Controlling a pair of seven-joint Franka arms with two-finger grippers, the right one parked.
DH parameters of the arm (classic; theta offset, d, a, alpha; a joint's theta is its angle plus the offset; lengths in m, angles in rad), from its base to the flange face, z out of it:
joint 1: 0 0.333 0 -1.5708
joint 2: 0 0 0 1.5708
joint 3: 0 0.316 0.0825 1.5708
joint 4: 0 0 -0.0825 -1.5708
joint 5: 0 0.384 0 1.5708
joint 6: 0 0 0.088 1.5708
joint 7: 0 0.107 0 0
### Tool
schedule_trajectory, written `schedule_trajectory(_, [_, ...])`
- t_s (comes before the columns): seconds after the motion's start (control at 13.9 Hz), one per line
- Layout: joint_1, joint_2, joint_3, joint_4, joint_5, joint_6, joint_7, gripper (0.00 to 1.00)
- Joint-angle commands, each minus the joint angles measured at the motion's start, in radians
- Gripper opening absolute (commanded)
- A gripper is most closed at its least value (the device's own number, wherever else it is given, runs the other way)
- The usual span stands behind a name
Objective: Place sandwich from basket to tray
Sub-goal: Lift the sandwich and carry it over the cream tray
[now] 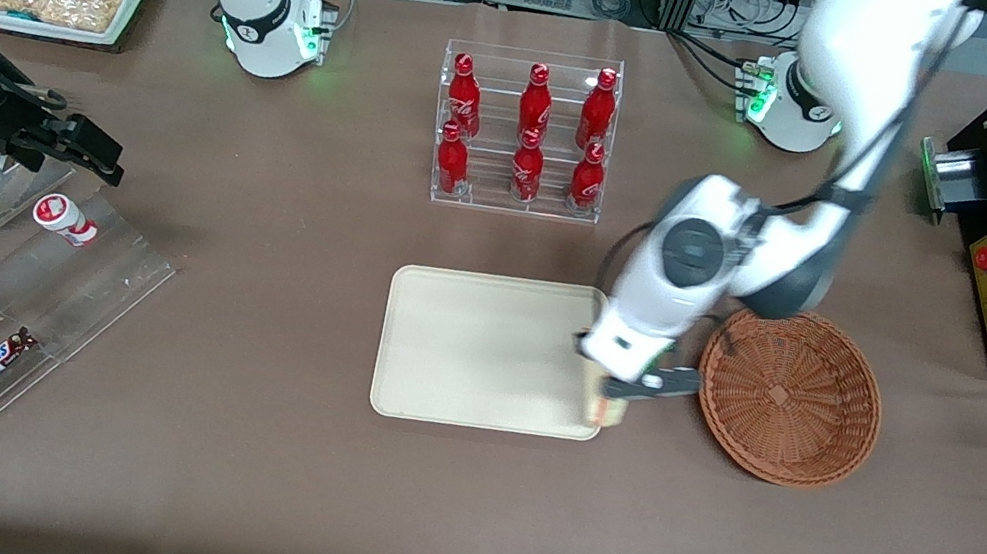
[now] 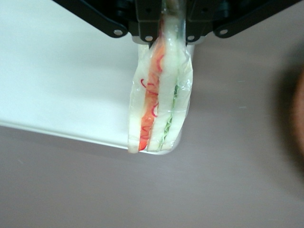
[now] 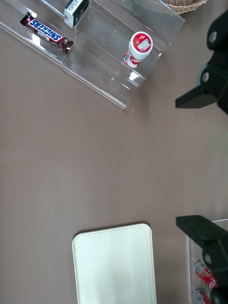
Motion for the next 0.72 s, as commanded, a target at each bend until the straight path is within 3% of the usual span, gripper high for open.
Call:
schedule_trajectory(0.0, [-0.097,0.11,0.014,0.124,0.043,0.029,-0.014,0.07])
schedule_trajectory(0.36, [-0.186,0.182,0.019,0.158,0.076,0.068,-0.094,0.09])
schedule_trajectory(0.58, [-0.208,0.218,0.022,0.156,0.098,0.1,-0.137,0.18])
schedule_trajectory(0.65, [-0.208,0.219,0.022,0.152,0.112,0.121,-0.174,0.26])
